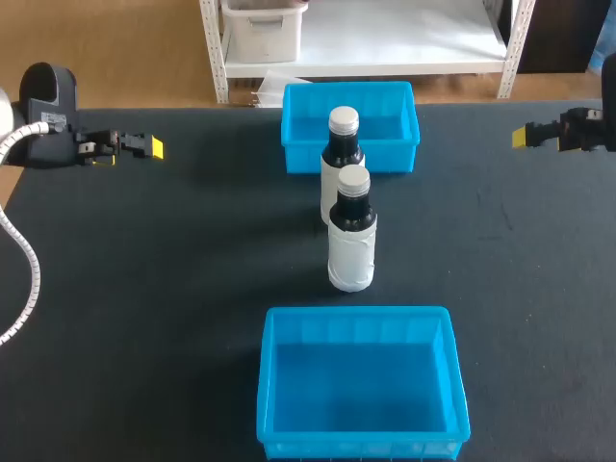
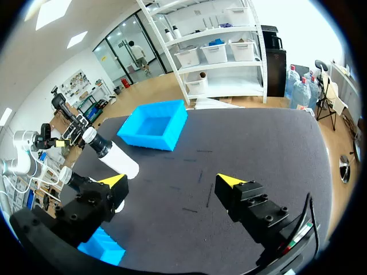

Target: Pick up the bottle, and place it in the far bin if it is heavy, or in the near bin if it is light.

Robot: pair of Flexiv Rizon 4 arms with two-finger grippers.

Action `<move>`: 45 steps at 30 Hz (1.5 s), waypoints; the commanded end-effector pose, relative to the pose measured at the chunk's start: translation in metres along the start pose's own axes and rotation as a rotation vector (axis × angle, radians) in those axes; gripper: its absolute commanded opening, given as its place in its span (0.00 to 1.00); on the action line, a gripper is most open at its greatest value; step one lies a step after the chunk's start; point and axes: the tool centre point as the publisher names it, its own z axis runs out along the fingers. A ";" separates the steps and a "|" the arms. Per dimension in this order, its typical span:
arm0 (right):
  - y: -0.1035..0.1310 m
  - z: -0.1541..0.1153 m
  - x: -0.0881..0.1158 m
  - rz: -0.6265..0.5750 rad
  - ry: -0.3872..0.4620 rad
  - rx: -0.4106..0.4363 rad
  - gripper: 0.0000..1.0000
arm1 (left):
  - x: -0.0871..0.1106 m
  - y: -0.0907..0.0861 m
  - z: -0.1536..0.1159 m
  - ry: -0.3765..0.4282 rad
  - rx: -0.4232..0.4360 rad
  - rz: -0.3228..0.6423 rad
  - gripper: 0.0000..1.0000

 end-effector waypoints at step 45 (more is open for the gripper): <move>0.000 0.001 -0.002 -0.668 0.144 -0.426 1.00 | 0.000 0.000 0.000 0.000 0.000 0.000 1.00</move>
